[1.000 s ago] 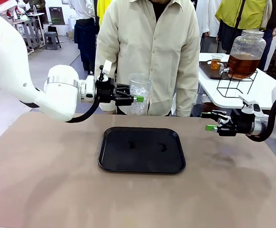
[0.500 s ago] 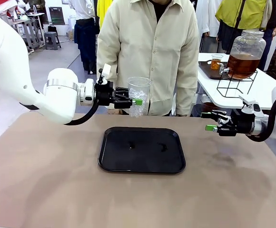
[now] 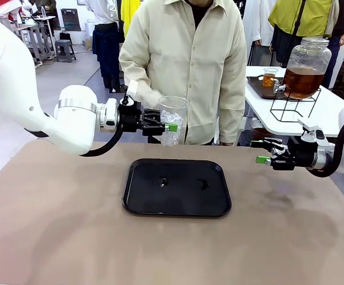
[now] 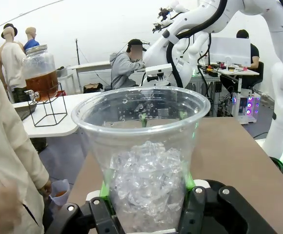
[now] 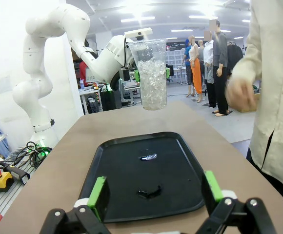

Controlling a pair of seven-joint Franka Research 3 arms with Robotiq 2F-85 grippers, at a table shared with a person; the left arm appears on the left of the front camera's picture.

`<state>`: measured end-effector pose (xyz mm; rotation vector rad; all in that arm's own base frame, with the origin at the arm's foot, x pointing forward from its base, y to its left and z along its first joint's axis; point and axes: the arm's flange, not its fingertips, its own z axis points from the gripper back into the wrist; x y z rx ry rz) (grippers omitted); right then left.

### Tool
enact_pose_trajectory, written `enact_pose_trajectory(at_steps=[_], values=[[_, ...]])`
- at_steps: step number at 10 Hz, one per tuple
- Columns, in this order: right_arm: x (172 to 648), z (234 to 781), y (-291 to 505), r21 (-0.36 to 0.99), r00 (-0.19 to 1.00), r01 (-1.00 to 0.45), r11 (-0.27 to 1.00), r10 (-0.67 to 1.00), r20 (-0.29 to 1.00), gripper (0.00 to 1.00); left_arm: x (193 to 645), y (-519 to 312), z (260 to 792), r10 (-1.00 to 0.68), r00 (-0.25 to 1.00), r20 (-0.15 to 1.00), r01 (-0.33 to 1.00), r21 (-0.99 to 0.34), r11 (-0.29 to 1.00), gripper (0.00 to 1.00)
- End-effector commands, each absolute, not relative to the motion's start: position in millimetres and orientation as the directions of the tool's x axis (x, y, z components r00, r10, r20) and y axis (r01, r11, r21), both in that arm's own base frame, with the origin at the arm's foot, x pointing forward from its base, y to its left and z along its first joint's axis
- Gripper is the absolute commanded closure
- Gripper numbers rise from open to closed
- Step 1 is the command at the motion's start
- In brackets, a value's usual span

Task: Pour the drink into the iced cup.
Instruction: Open the gripper to release the iced cup you were holding.

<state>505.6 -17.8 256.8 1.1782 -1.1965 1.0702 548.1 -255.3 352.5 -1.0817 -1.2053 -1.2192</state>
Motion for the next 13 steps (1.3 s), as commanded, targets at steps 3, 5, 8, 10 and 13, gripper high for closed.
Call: enact_pose_trajectory(at_steps=[3,5,8,10,13], values=[[506.2,260.4,-16.1,0.087,0.087,-0.991,0.098,-0.007,0.996,0.00,545.8,-254.8,356.9,-0.070,-0.045,0.997,0.997,0.049,0.060,0.38],[506.2,260.4,-16.1,0.087,0.087,-0.991,0.098,-0.007,0.996,0.00,545.8,-254.8,356.9,-0.070,-0.045,0.997,0.997,0.049,0.060,0.38],[506.2,260.4,-16.1,0.087,0.087,-0.991,0.098,-0.007,0.996,0.00,545.8,-254.8,356.9,-0.070,-0.045,0.997,0.997,0.049,0.060,0.38],[506.2,260.4,-16.1,0.087,0.087,-0.991,0.098,-0.007,0.996,0.00,545.8,-254.8,356.9,-0.070,-0.045,0.997,0.997,0.049,0.060,0.38],[506.2,260.4,-16.1,0.087,0.087,-0.991,0.098,-0.007,0.996,0.00,545.8,-254.8,356.9,-0.070,-0.045,0.997,0.997,0.049,0.060,0.38]])
